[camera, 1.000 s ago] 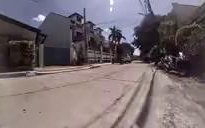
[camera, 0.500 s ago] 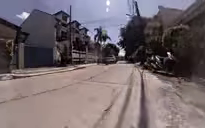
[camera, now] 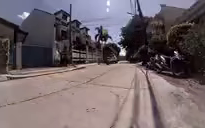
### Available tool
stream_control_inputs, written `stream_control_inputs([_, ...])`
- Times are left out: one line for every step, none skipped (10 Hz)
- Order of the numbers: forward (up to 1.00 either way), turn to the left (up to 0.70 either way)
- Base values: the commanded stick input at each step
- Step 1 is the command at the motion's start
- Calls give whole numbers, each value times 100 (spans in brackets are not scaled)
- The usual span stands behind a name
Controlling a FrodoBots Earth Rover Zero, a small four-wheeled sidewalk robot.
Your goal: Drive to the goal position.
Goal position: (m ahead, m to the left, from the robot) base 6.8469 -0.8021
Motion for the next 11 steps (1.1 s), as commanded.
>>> stream_control_inputs([85,-12])
stream_control_inputs([85,-27])
stream_control_inputs([85,-27])
stream_control_inputs([85,-17])
stream_control_inputs([85,0])
stream_control_inputs([85,0])
stream_control_inputs([85,0])
stream_control_inputs([85,0])
stream_control_inputs([85,0])
stream_control_inputs([85,0])
stream_control_inputs([85,0])
